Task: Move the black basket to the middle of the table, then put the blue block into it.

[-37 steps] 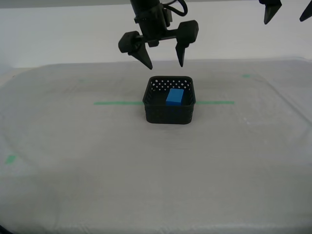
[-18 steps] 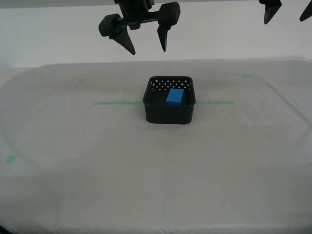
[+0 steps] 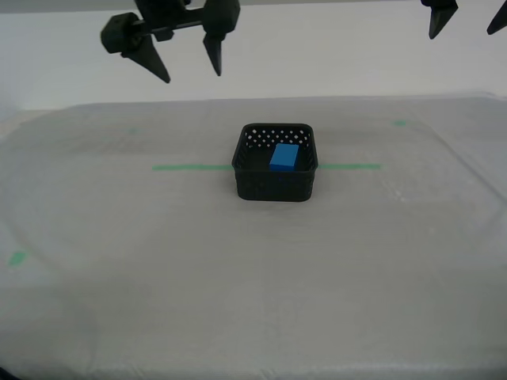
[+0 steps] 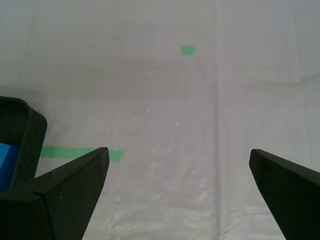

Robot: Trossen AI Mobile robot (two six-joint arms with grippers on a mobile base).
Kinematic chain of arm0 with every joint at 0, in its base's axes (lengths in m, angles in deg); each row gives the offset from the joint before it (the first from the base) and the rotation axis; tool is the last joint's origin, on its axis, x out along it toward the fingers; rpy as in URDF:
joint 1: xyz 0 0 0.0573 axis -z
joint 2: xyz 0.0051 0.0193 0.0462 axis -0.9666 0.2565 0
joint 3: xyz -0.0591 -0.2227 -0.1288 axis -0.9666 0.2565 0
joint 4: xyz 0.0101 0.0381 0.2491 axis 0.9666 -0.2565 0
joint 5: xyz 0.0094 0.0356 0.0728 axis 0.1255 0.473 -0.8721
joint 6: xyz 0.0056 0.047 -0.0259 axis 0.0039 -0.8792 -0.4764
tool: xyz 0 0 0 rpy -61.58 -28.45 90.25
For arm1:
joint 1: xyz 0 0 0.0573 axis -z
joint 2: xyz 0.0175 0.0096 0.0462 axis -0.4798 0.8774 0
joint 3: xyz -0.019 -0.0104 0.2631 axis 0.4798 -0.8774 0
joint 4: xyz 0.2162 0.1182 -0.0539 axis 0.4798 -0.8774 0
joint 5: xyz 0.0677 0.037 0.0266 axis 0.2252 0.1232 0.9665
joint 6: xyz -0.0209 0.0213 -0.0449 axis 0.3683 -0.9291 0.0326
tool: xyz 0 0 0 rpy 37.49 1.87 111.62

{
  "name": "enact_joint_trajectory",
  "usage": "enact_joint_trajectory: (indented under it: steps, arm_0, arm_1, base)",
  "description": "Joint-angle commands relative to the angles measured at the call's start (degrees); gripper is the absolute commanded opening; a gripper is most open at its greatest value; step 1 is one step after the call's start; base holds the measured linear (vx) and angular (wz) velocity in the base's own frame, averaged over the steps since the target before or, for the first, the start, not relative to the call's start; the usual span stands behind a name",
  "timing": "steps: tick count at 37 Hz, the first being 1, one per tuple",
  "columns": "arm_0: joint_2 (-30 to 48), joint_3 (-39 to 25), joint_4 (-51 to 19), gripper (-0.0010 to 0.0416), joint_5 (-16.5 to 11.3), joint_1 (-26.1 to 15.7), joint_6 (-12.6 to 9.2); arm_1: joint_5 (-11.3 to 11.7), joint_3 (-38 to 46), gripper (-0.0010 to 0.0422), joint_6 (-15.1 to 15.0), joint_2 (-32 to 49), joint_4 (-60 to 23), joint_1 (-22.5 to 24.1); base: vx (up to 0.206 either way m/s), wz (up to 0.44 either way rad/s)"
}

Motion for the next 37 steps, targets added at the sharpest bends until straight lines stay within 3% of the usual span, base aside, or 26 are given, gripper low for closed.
enact_joint_trajectory:
  steps: [1, 13, 16, 22, 37]
  arm_0:
    - [-0.04, 0.0, 0.02, 0.0394, -0.04, -0.04, 0.04]
    - [-0.04, 0.0, 0.07, 0.0394, -0.04, -0.02, 0.02]
    - [-0.04, 0.0, 0.02, 0.0393, -0.04, -0.04, 0.04]
    - [-0.04, 0.0, 0.04, 0.0393, -0.04, -0.04, 0.04]
    - [-0.04, 0.0, 0.02, 0.0394, -0.04, -0.04, 0.02]
  arm_1:
    - [0.85, -3.74, 0.0401, 0.02, -3.65, 1.18, -1.6]
    - [0.92, -13.11, 0.0401, -0.33, -15.06, 1.88, -8.0]
    - [1.55, -14.29, 0.0401, -1.77, -17.57, 1.51, -9.42]
    - [4.92, -14.38, 0.0401, -4.68, -20.68, -0.59, -11.67]
    - [5.2, -14.38, 0.0401, -10.08, -22.88, -1.27, -17.81]
  base:
    - [0.0, 0.0]
    - [0.0, 0.0]
    - [0.0, 0.0]
    - [0.0, 0.0]
    - [0.0, 0.0]
